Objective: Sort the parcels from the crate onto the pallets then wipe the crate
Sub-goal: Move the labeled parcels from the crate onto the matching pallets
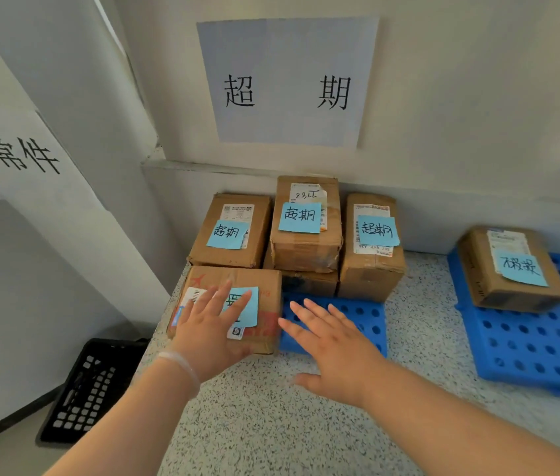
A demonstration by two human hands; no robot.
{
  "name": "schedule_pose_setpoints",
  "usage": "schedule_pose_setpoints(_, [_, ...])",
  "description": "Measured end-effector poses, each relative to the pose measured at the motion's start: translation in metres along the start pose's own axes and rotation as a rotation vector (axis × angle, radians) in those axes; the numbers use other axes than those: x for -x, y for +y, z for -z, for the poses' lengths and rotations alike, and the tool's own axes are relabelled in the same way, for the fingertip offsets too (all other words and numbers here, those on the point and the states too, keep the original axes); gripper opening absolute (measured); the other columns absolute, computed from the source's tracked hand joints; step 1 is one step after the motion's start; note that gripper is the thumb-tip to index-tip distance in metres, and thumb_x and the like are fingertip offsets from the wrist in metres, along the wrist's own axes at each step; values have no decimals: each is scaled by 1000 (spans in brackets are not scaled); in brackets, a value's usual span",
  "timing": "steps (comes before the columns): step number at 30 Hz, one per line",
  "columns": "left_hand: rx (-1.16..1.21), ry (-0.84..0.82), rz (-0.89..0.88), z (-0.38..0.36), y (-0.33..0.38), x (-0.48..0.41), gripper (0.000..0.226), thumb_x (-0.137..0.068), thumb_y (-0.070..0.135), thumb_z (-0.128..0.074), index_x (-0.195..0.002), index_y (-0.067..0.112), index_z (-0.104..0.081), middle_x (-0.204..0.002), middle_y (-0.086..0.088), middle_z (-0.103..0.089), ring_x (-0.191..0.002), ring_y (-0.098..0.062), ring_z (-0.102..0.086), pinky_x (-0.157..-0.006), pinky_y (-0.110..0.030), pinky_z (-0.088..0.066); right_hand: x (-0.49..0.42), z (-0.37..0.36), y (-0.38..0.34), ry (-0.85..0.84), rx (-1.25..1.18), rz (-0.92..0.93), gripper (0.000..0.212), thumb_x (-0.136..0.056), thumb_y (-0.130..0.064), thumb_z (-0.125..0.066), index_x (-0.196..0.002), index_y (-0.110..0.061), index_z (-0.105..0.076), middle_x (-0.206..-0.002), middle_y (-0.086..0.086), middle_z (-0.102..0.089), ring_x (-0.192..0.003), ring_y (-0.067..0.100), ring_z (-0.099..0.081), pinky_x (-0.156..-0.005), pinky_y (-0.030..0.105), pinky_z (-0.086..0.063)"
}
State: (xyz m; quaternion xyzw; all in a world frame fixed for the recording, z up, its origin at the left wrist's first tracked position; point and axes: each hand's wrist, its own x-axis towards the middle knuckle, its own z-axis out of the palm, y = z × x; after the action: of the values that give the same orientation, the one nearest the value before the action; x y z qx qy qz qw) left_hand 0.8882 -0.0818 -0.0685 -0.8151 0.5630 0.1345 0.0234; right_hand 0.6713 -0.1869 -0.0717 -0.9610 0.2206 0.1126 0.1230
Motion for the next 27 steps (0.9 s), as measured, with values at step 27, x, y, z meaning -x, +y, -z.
schedule_pose_setpoints(27, [-48, -5, -1197, -45, 480, 157, 88, -85, 76, -40, -149, 48, 14, -163, 5, 14, -150, -21, 8, -121, -49, -2, 464, -75, 15, 344, -234, -1294, 88, -89, -68, -42, -153, -40, 12, -160, -7, 25, -147, 15, 25, -120, 44, 14])
